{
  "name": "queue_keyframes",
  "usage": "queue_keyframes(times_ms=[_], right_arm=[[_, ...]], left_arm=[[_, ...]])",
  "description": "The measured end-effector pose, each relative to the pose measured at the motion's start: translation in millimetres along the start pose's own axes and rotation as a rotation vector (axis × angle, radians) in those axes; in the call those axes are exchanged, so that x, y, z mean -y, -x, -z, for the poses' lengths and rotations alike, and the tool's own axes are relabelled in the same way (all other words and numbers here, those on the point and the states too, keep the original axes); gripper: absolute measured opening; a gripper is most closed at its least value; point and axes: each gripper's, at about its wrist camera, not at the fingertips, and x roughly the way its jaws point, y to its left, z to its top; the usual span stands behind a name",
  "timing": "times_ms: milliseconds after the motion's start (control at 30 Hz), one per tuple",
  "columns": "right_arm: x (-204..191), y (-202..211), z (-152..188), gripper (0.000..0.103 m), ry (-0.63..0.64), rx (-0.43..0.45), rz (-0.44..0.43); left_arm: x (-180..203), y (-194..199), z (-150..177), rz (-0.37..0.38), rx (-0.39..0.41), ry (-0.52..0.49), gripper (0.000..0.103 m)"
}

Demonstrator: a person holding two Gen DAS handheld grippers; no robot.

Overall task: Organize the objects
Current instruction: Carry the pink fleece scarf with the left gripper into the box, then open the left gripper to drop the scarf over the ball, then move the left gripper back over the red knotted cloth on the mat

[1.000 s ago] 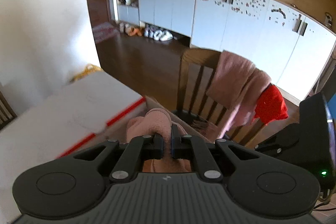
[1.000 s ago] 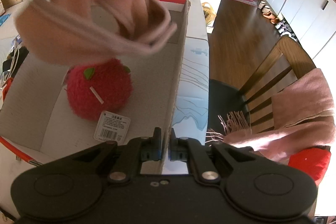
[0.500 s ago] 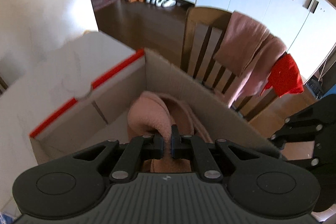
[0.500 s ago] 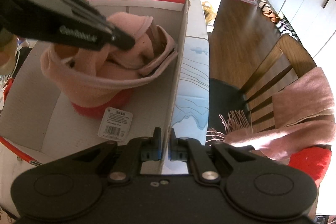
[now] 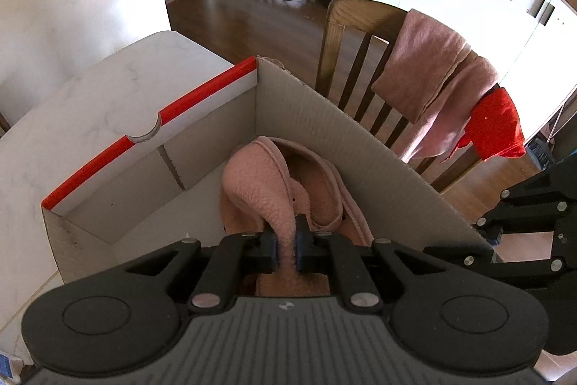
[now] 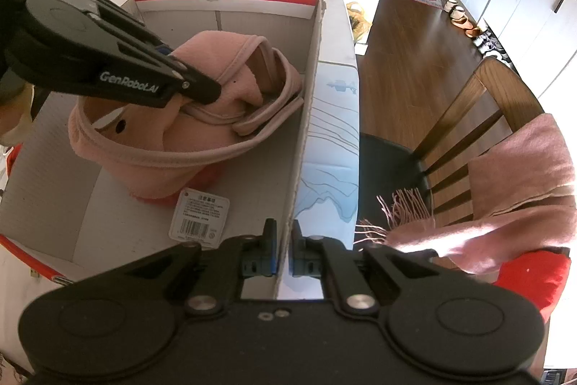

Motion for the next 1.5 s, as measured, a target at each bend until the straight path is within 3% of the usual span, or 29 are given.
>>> queue_keyframes(times_ms=[67,167,300,333,900,1000,1200,1500], right_arm=[[0,0,0,0.005,0.001,0.0,0.0],[0,1,0,0.005,0.001,0.0,0.0],[0,1,0,0.005,0.001,0.0,0.0],[0,1,0,0.005,0.003,0.0,0.001],[-1,4,0,0.005,0.018,-0.002,0.01],[-1,4,0,0.005,0.018,-0.001,0.01],[-1,4,1,0.005,0.026,-0.003,0.014],[-2,4,2,0.006,0.03,-0.006,0.016]], left_arm=[[0,2,1,0.002,0.004,0.006,0.012],[2,7,1,-0.003,0.011,0.011,0.025],[2,18,3,0.0,0.041,0.02,0.058],[3,22,3,0.002,0.05,0.022,0.06],[-12,105,30,0.017,0.204,0.089,0.068],[-22,119,40,-0.008,0.224,0.104,0.076],[-58,141,61,-0.099,0.253,0.183,0.081],[-100,136,109,-0.214,0.179,0.264,0.082]])
